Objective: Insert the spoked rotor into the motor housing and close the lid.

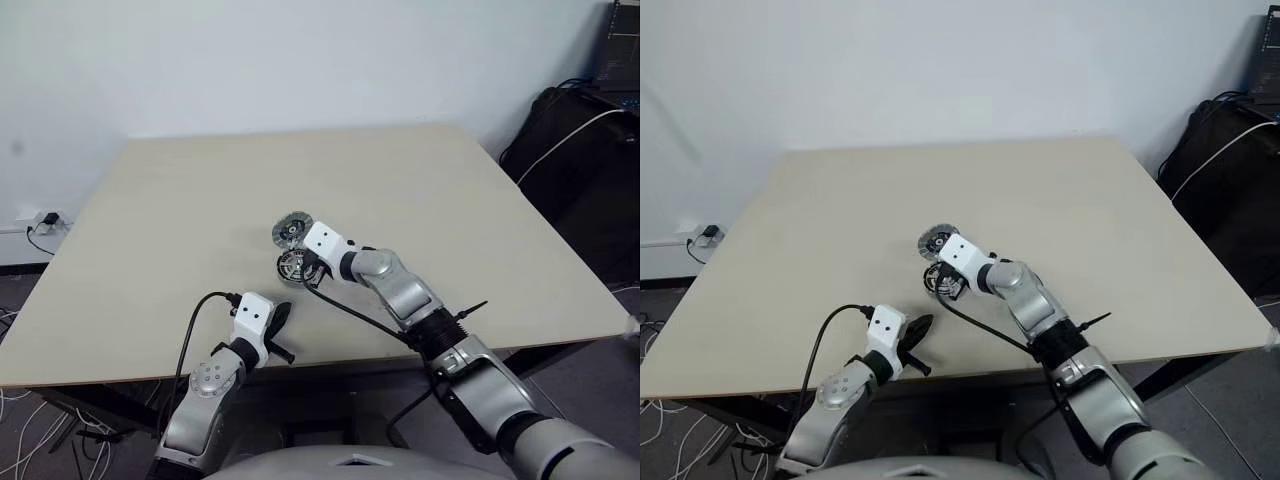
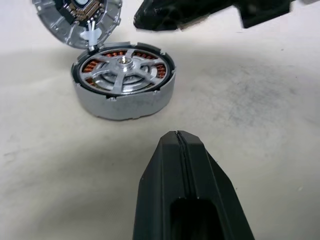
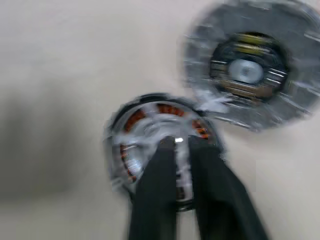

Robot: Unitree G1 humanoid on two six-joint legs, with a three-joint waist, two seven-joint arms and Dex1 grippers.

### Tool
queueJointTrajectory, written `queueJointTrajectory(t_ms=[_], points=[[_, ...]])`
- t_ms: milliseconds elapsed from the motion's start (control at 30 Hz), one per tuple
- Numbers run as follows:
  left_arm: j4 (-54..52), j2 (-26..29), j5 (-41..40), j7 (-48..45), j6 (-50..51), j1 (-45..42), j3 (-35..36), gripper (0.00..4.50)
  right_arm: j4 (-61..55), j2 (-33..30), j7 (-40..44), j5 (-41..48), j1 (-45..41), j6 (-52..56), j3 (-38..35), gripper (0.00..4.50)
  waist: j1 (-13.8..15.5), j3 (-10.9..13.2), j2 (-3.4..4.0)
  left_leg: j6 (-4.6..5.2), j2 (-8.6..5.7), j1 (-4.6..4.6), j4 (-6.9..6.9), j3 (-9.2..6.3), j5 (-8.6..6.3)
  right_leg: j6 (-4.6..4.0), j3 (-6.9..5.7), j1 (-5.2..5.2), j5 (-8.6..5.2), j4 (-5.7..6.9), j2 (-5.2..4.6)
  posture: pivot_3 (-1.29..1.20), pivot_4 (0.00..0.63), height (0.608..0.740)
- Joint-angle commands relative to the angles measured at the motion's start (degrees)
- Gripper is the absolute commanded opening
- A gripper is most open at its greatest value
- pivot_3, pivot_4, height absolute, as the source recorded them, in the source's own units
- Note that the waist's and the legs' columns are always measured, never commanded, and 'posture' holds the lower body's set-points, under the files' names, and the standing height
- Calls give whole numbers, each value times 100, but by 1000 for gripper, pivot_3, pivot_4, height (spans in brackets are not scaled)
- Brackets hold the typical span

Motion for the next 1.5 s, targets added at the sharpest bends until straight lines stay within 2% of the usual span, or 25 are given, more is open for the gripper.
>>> queueJointTrajectory(t_ms=[33, 133, 433, 1033, 1133, 1300, 1333, 1500], points=[[7, -60, -44, -41, -152, -128, -41, 0, -516, -367, 782, -383, -305, 57, 506, 1599, 14, 1, -2, 0, 0, 0, 1, 0, 0, 1, -3, 1, 0, -1, 0, 0, 0, 740], [44, -93, -44, -40, -180, -155, -48, 0, -517, -619, 1214, -716, -486, 36, 893, 2542, 23, 2, -7, 2, -2, 0, 8, -1, -1, 1, -12, 5, 0, -3, -2, 0, 0, 740], [30, -197, -30, 60, -257, -66, -41, 0, 81, -453, 1680, -1243, -929, -191, 1303, 2542, 36, 3, -10, -1, -2, -2, 7, -5, 0, 0, -14, 3, 1, -2, -3, 0, 0, 740], [-167, -218, -38, 285, -297, 183, 6, 0, 1813, 287, 1525, -1509, -1480, -948, 1180, 2542, 24, 3, -9, -3, -4, -1, 4, -5, 0, -2, -13, -2, 2, 3, -2, 0, 0, 740], [-181, -226, -37, 312, -304, 195, 10, 0, 2121, 380, 1417, -1552, -1551, -1010, 1137, 1917, 22, 2, -8, -5, -4, 0, 4, -6, 1, -3, -13, -2, 2, 4, -2, 0, 0, 740], [-197, -231, -47, 330, -306, 209, 20, 0, 2316, 415, 1358, -1611, -1567, -1100, 1054, 280, 18, 1, -7, -8, -4, 3, 4, -6, 3, -6, -13, 0, 4, 7, -2, 0, 0, 740], [-198, -232, -47, 332, -305, 210, 21, 0, 2330, 413, 1352, -1618, -1565, -1108, 1040, 82, 18, 2, -7, -9, -4, 5, 4, -5, 3, -7, -13, 2, 4, 9, -2, 0, 0, 740], [-173, -251, -51, 324, -304, 175, 20, 0, 2284, 352, 1279, -1625, -1499, -1064, 950, 7, 23, 2, -7, -17, -4, 4, 5, -11, 10, -9, -19, 0, 7, 14, -2, 0, 0, 740]])
